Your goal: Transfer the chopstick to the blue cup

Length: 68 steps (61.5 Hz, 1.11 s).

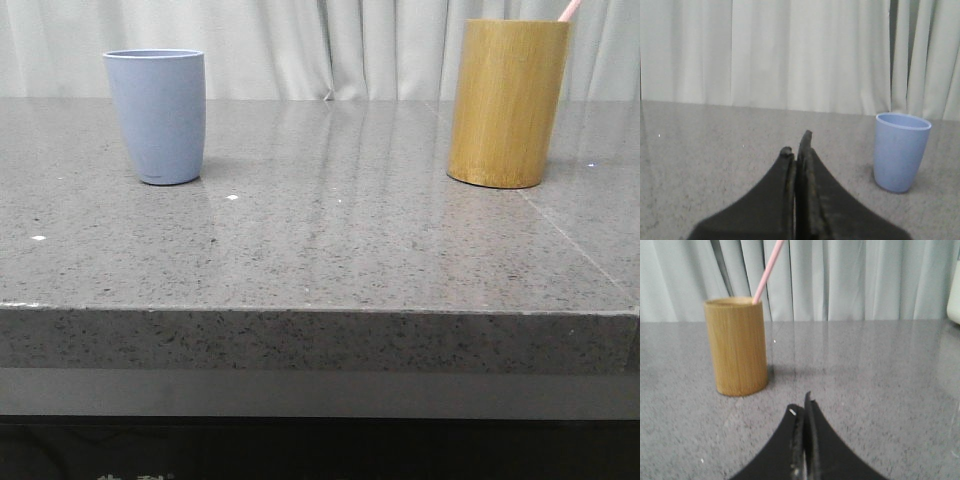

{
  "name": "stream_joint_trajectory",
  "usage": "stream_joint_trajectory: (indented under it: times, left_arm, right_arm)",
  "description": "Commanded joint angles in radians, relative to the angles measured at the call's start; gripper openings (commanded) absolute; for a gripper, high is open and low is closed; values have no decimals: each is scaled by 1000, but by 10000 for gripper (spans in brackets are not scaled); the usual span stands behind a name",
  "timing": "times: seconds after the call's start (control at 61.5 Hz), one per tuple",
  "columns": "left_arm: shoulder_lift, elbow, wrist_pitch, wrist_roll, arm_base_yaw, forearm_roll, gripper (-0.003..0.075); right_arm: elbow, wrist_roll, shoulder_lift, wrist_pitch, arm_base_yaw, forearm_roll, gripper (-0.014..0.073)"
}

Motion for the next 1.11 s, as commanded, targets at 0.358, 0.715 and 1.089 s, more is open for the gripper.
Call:
stream_joint_trajectory:
  times: [0.358,0.715,1.089]
  left_arm:
    - [319,-678,457,-1,2,1,-19]
    - [516,-812,575,-1,2,-24,-19]
    - [628,-812,585,-1,2,-35,-18]
  right_arm:
    - [-537,-2,210,370,-8,-20,-67]
    - [-720,-2,459,571,-8,-20,-67]
    - [-716,-44,571,593,1,-13,-65]
